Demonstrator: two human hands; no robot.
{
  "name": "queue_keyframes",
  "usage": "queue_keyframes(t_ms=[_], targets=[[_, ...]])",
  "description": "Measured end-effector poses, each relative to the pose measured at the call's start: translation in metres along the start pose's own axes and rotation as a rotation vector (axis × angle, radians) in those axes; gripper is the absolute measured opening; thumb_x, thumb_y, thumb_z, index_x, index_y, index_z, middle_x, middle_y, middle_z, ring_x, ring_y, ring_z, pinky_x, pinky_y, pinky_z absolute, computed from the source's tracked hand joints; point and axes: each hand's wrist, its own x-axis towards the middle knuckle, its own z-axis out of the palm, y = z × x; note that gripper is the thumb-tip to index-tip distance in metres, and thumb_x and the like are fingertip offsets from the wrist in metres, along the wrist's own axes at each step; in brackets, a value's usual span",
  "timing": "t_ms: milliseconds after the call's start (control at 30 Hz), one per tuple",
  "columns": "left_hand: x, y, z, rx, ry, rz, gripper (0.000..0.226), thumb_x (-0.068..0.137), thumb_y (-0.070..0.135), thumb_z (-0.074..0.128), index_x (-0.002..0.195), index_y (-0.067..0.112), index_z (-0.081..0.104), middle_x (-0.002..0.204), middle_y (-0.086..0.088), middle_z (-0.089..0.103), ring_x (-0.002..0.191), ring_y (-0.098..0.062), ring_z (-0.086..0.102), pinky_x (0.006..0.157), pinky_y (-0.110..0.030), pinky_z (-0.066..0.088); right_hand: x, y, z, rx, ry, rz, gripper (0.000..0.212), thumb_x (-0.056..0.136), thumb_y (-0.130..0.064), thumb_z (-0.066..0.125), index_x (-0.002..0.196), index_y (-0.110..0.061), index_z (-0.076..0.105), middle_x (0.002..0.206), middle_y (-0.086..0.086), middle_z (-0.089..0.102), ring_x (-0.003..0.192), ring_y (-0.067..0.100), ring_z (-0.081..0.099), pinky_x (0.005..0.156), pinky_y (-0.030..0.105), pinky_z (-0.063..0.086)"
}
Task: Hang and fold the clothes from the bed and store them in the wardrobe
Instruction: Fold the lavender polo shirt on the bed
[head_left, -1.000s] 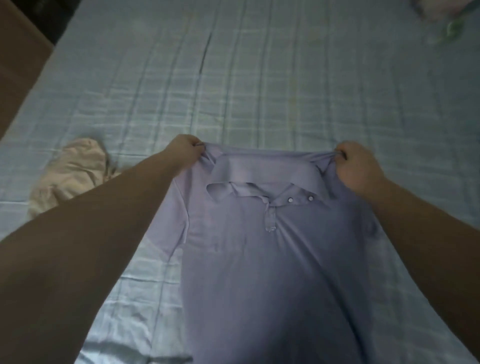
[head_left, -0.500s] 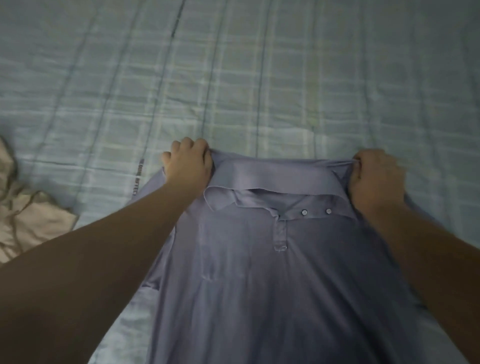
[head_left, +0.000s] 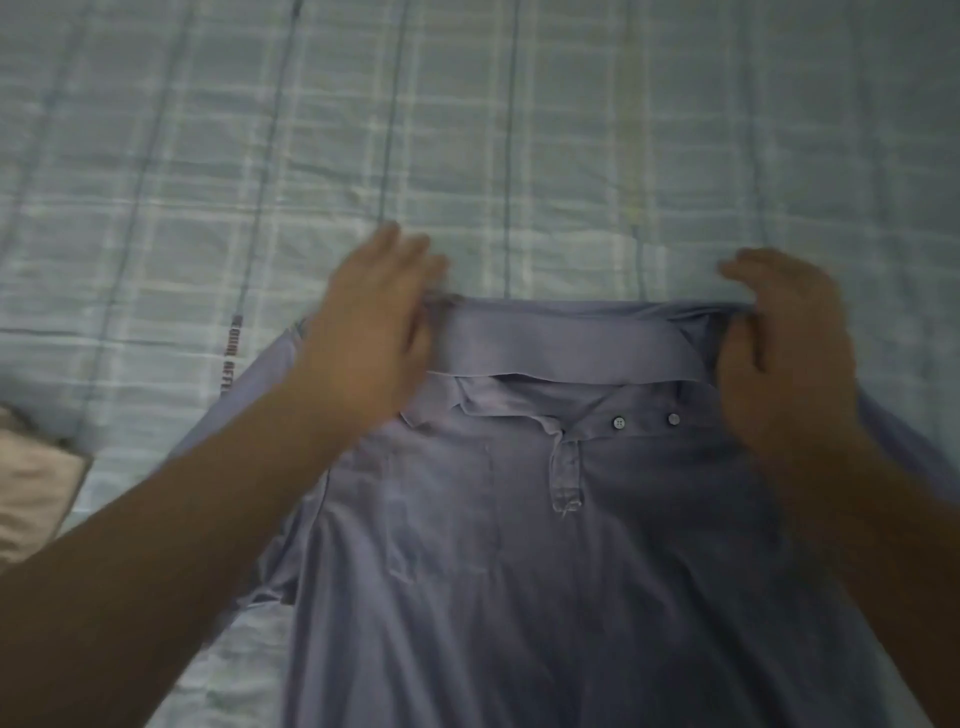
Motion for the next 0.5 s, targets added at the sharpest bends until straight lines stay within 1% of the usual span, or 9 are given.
queue_keyframes(t_ms=[100, 133, 167, 233, 300, 367, 400, 433, 500], targets=[[-0.019, 0.037, 0.018, 0.071, -0.191, 0.138, 0.058, 0.093, 0.025, 0.037, 0.147, 0.003, 0.045, 0.155, -0.019, 0.039, 0.147, -0.038, 0.030, 0.119, -0.054, 0.025, -0.022, -0.034, 0.007, -0.071, -0.212, -0.160, 0.046, 0.094, -0.013, 0.042, 0.139, -0.004, 0.051, 0.150, 0.014, 0.045, 0.141, 0.031, 0.037, 0.120, 0.038, 0.024], [-0.026, 0.044, 0.023, 0.103, -0.216, 0.126, 0.058, 0.096, 0.027, 0.037, 0.148, 0.004, 0.043, 0.157, -0.017, 0.037, 0.147, -0.036, 0.030, 0.119, -0.053, 0.026, -0.029, -0.037, 0.011, -0.098, -0.241, -0.151, 0.046, 0.094, -0.017, 0.043, 0.138, -0.004, 0.051, 0.149, 0.014, 0.045, 0.140, 0.032, 0.038, 0.118, 0.040, 0.027], [-0.032, 0.047, 0.026, 0.118, -0.202, 0.082, 0.056, 0.097, 0.028, 0.039, 0.147, 0.005, 0.044, 0.156, -0.017, 0.039, 0.146, -0.036, 0.033, 0.118, -0.052, 0.029, -0.035, -0.037, 0.013, -0.099, -0.229, -0.077, 0.044, 0.093, -0.020, 0.045, 0.134, -0.003, 0.053, 0.144, 0.016, 0.049, 0.135, 0.034, 0.043, 0.115, 0.041, 0.030], [-0.040, 0.047, 0.027, 0.045, -0.061, -0.082, 0.046, 0.094, 0.022, 0.050, 0.137, 0.005, 0.054, 0.143, -0.018, 0.051, 0.133, -0.036, 0.046, 0.112, -0.045, 0.036, -0.040, -0.036, 0.010, -0.030, -0.140, 0.217, 0.040, 0.092, -0.029, 0.051, 0.123, -0.004, 0.056, 0.125, 0.017, 0.058, 0.117, 0.035, 0.052, 0.104, 0.040, 0.037], [-0.044, 0.048, 0.020, -0.129, 0.067, -0.377, 0.034, 0.093, 0.022, 0.060, 0.124, 0.007, 0.058, 0.124, -0.015, 0.058, 0.115, -0.031, 0.052, 0.101, -0.038, 0.039, -0.036, -0.031, 0.005, 0.020, -0.144, 0.475, 0.038, 0.094, -0.037, 0.056, 0.119, -0.008, 0.057, 0.111, 0.010, 0.061, 0.105, 0.029, 0.056, 0.091, 0.034, 0.040], [-0.043, 0.043, 0.018, -0.303, 0.058, -0.684, 0.027, 0.093, 0.033, 0.062, 0.111, 0.013, 0.058, 0.109, -0.008, 0.062, 0.103, -0.026, 0.057, 0.087, -0.033, 0.042, -0.031, -0.028, 0.002, 0.034, -0.244, 0.612, 0.029, 0.094, -0.038, 0.055, 0.106, -0.012, 0.059, 0.087, -0.003, 0.061, 0.080, 0.017, 0.057, 0.075, 0.028, 0.036], [-0.040, 0.040, 0.017, -0.306, 0.028, -0.782, 0.028, 0.093, 0.039, 0.060, 0.107, 0.015, 0.058, 0.104, -0.004, 0.064, 0.099, -0.025, 0.059, 0.083, -0.032, 0.042, -0.029, -0.026, 0.004, 0.037, -0.274, 0.635, 0.023, 0.095, -0.036, 0.053, 0.098, -0.014, 0.059, 0.077, -0.006, 0.058, 0.069, 0.011, 0.053, 0.067, 0.029, 0.033], [-0.037, 0.037, 0.015, -0.278, -0.013, -0.832, 0.028, 0.094, 0.043, 0.058, 0.103, 0.016, 0.059, 0.100, -0.002, 0.065, 0.096, -0.023, 0.060, 0.081, -0.031, 0.042, -0.027, -0.024, 0.005, 0.044, -0.281, 0.660, 0.021, 0.095, -0.034, 0.050, 0.090, -0.015, 0.057, 0.071, -0.006, 0.056, 0.065, 0.009, 0.050, 0.060, 0.030, 0.031], [-0.029, 0.031, 0.010, -0.236, -0.108, -0.862, 0.027, 0.096, 0.044, 0.054, 0.091, 0.018, 0.059, 0.086, 0.002, 0.062, 0.086, -0.022, 0.056, 0.076, -0.030, 0.038, -0.020, -0.025, 0.007, 0.059, -0.303, 0.687, 0.025, 0.094, -0.030, 0.047, 0.079, -0.011, 0.053, 0.066, 0.000, 0.055, 0.064, 0.019, 0.052, 0.053, 0.030, 0.029]])
